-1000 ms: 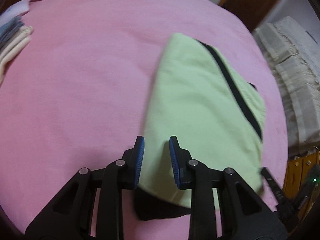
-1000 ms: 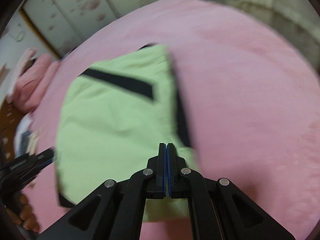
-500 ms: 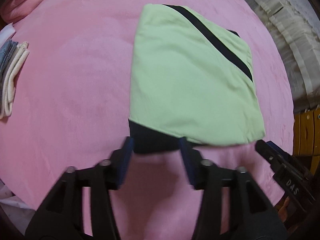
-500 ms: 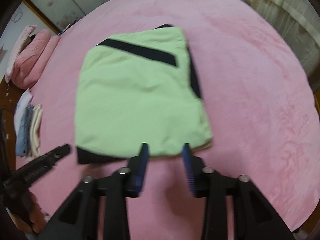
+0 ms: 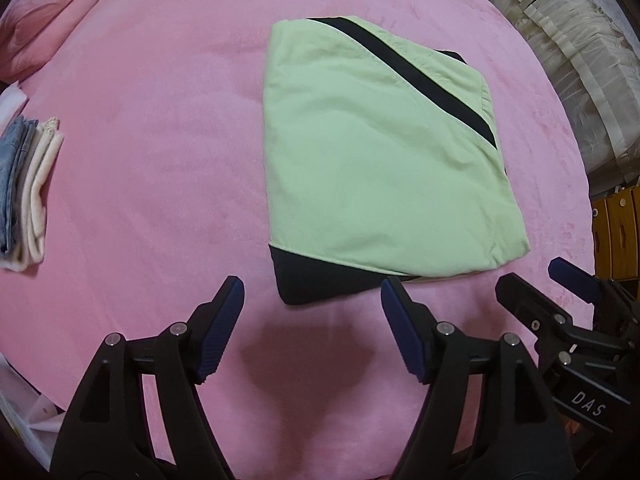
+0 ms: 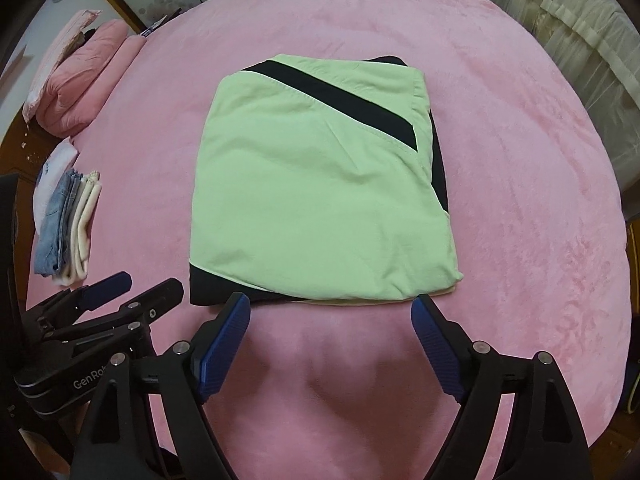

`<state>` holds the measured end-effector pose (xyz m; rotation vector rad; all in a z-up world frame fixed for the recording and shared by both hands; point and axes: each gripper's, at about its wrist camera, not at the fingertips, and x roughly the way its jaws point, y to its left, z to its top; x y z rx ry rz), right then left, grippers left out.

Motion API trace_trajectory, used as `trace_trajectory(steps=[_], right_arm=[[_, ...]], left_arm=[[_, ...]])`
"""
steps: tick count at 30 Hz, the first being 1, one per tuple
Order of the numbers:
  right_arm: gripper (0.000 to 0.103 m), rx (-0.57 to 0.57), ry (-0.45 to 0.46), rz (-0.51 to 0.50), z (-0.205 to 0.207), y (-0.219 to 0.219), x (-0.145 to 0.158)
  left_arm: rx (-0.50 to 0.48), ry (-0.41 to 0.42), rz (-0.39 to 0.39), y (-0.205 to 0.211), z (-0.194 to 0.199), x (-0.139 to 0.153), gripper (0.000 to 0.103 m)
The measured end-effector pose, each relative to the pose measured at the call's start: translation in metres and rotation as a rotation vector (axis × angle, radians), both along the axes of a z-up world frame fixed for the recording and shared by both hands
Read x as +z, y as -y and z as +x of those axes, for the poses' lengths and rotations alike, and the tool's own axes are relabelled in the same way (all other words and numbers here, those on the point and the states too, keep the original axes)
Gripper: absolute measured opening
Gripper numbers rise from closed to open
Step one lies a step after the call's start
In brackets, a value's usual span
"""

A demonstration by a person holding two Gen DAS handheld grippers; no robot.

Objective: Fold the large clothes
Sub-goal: 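Grasp the folded green bundle with both grippers and lift it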

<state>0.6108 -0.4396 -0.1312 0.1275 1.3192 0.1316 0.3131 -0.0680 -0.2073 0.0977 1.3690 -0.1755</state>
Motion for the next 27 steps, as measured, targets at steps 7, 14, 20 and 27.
trace_trajectory(steps=[7,14,20,27], right_arm=[[0.085,-0.006,-0.024,0.011,0.021,0.0,-0.02],[0.085,-0.073,-0.021,0.045,0.051,0.044,-0.046],[0.085,-0.111,0.022,0.216,0.101,0.102,-0.079],[0.085,-0.111,-0.051,0.511,0.147,0.135,-0.126]], left_arm=[[0.005,-0.031,-0.041,0.003,0.014,-0.018,0.069],[0.025,-0.032,-0.154,-0.008,0.048,-0.042,0.069],[0.117,-0.091,-0.333,-0.032,0.092,-0.077,0.069],[0.189,-0.043,-0.402,-0.05,0.124,-0.098,0.075]])
